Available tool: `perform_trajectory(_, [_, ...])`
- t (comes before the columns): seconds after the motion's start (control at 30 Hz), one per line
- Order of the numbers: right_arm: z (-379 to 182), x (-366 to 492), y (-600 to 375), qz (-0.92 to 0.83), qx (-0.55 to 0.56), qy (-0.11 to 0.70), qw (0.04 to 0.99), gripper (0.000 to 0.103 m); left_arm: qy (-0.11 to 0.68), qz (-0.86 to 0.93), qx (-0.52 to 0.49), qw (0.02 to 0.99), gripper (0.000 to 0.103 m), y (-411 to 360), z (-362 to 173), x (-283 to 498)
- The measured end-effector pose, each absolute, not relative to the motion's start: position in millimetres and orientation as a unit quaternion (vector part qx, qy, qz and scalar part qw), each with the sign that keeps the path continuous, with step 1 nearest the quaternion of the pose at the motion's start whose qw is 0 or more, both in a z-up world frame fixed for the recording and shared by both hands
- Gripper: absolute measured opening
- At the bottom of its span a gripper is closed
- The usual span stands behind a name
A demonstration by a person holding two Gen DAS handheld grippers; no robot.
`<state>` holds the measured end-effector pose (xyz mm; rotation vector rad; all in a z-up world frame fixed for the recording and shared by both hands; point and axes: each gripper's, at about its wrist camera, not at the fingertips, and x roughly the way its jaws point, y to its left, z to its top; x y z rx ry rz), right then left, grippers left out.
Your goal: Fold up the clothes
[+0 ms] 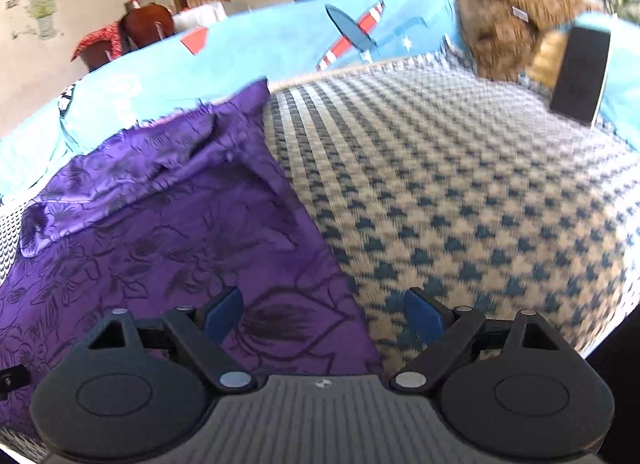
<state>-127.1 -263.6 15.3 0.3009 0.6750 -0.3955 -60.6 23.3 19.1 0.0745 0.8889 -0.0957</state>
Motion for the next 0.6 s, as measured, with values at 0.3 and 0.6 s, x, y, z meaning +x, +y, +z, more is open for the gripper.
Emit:
perform_trajectory(0.3, [13.9,-125.3,-255.2,-0.164,0.137,0.315,0.925,0.025,0.43,-0.042,0.029,0.901,0.103,26.7,18.3,-60.8])
perform_trajectory(0.6, [27.7,-116.6,-232.3,-0.088,0.16,0.305,0.935,0.01,0.425,-0.037,0.017,0.904,0.103,31.3,21.0,-59.8])
